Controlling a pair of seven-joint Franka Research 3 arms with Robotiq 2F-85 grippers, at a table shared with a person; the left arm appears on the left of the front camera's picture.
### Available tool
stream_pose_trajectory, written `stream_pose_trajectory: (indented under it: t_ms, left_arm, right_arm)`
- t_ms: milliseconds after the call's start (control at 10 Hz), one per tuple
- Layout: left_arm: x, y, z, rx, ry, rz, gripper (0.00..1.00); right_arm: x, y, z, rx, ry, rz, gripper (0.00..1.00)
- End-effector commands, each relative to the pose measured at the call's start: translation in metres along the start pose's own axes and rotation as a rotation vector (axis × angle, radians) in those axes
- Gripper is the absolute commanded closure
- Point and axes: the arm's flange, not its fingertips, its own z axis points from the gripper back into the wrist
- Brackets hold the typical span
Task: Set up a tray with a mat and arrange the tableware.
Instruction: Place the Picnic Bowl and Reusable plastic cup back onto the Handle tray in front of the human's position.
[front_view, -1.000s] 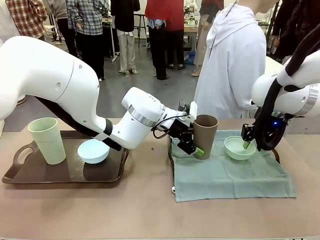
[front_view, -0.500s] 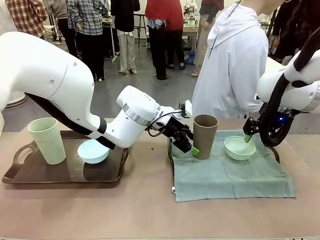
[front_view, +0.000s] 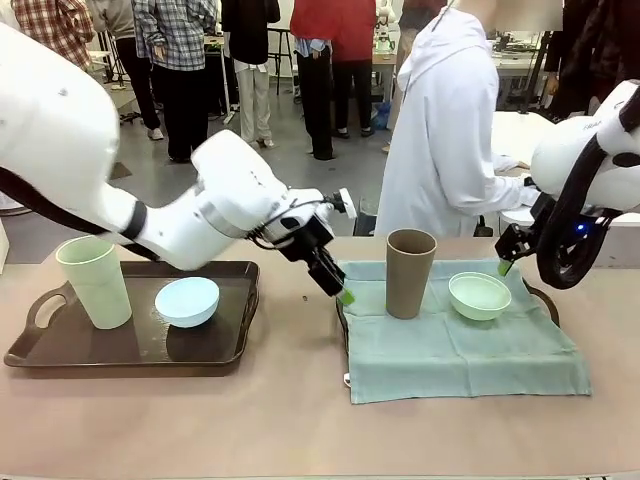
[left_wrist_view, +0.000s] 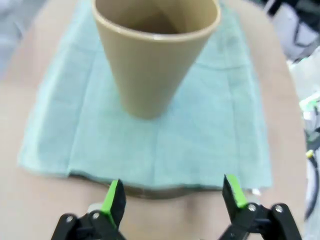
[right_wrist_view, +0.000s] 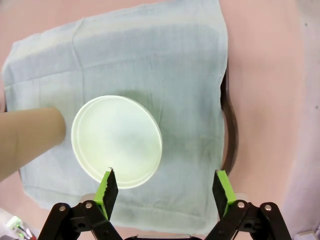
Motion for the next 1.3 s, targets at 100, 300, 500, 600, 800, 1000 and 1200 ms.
stream_pose_trajectory:
  t_ms: [100,300,500,600,800,1000,1200]
  left_arm:
    - [0.01,-0.036,0.067,0.035,0.106,0.253,0.0]
    - [0.017,-0.052,0.092,0.142,0.162,0.454,0.0]
    - [0.035,-0.062,0.104,0.25,0.277,0.61,0.0]
    - [0.046,-0.066,0.107,0.263,0.331,0.643,0.0]
    - [0.067,-0.071,0.114,0.275,0.416,0.684,0.0]
    - [0.071,-0.077,0.117,0.295,0.406,0.683,0.0]
    - [0.054,-0.078,0.116,0.291,0.4,0.68,0.0]
  right_arm:
    - [-0.013,0.017,0.028,-0.056,-0.056,0.074,0.03]
    - [-0.015,0.022,0.04,-0.078,-0.084,0.091,0.03]
    - [-0.013,0.021,0.044,-0.077,-0.095,0.086,0.03]
    - [-0.012,0.023,0.043,-0.079,-0.09,0.09,0.03]
    - [-0.012,0.026,0.042,-0.085,-0.079,0.101,0.03]
    - [-0.01,0.024,0.047,-0.055,-0.086,0.101,0.03]
    - [-0.01,0.024,0.047,-0.055,-0.086,0.101,0.03]
